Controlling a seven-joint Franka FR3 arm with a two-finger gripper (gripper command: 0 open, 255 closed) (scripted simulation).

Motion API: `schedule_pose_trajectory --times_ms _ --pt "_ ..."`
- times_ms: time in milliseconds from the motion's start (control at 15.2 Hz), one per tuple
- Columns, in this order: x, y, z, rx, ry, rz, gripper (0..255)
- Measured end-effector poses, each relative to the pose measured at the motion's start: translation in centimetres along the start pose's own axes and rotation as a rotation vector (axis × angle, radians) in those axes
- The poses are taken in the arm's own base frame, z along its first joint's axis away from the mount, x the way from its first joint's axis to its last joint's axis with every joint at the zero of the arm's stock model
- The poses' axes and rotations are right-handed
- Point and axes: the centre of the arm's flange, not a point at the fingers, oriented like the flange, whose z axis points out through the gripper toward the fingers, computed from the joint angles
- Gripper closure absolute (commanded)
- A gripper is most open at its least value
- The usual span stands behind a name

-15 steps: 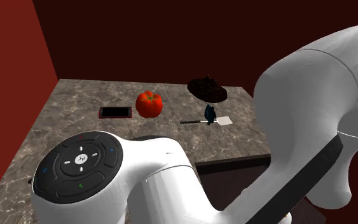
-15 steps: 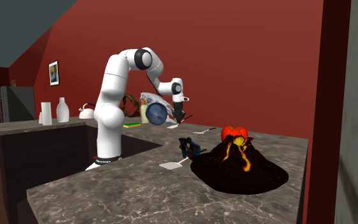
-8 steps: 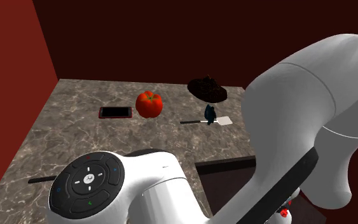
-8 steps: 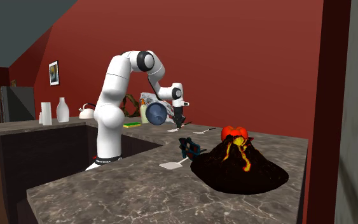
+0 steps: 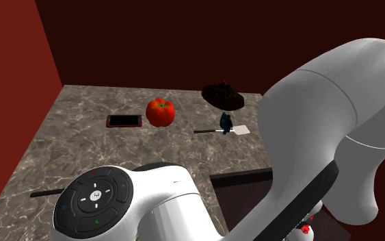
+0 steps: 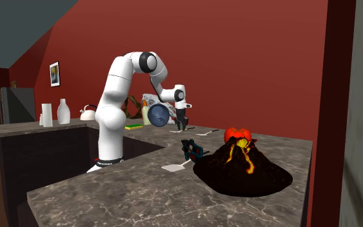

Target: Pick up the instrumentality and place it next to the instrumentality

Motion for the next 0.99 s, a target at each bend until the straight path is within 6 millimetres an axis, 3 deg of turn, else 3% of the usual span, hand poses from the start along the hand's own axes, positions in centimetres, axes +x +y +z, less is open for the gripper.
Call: schedule_pose_trajectory --times_ms 330,660,990 --pt "0.0 0.0 0.0 0.000 0.000 0.000 0" --pt "0.1 0.0 -4.5 0.000 0.001 0.000 0" --pt "0.0 0.0 -5.0 0.000 0.000 0.000 0"
